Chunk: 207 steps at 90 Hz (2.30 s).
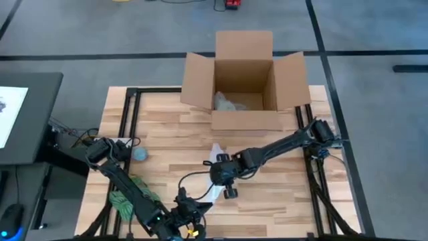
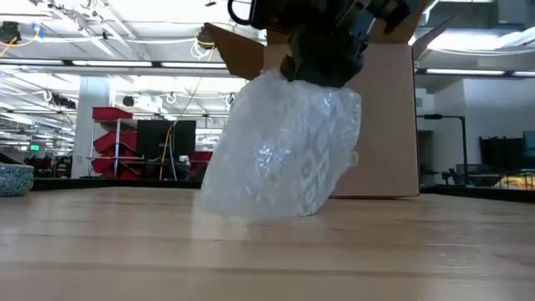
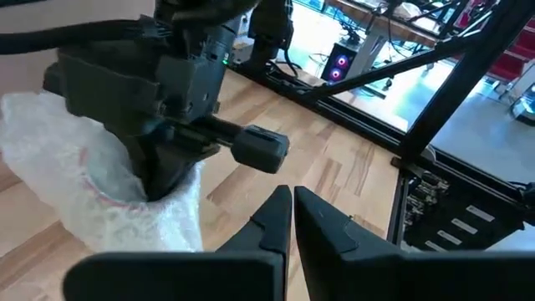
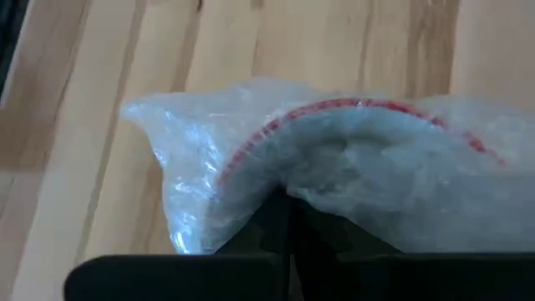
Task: Wrap mug
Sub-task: Wrap the white gray mug with bubble wrap
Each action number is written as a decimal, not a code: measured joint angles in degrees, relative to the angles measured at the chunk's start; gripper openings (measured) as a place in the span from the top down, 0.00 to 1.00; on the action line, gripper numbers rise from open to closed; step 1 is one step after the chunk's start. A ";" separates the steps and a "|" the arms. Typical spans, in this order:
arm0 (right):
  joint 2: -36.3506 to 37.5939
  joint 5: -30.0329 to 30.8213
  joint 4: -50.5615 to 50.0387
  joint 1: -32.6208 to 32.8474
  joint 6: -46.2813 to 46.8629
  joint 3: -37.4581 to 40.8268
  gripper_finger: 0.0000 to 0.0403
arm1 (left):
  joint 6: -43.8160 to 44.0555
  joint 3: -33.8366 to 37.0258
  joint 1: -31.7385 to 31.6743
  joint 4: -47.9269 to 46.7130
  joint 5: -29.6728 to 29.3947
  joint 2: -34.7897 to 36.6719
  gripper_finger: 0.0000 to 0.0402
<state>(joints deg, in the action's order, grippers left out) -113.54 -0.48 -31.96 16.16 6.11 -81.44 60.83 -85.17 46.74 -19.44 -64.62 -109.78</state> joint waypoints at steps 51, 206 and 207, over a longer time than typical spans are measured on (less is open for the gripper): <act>14.41 0.46 -1.34 0.07 -1.83 0.38 1.00 | 0.06 0.00 -0.02 -0.04 0.00 0.00 1.00; 6.70 7.95 2.54 -1.89 -2.20 0.18 1.00 | -12.18 -0.07 1.57 13.18 2.83 0.00 1.00; 6.20 8.27 2.56 -2.03 -2.25 0.18 1.00 | -12.18 -0.07 1.57 13.20 2.83 0.00 1.00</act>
<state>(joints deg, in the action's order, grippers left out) -107.33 7.79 -29.40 14.13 3.86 -81.25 48.65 -85.23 48.31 -6.24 -61.79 -109.78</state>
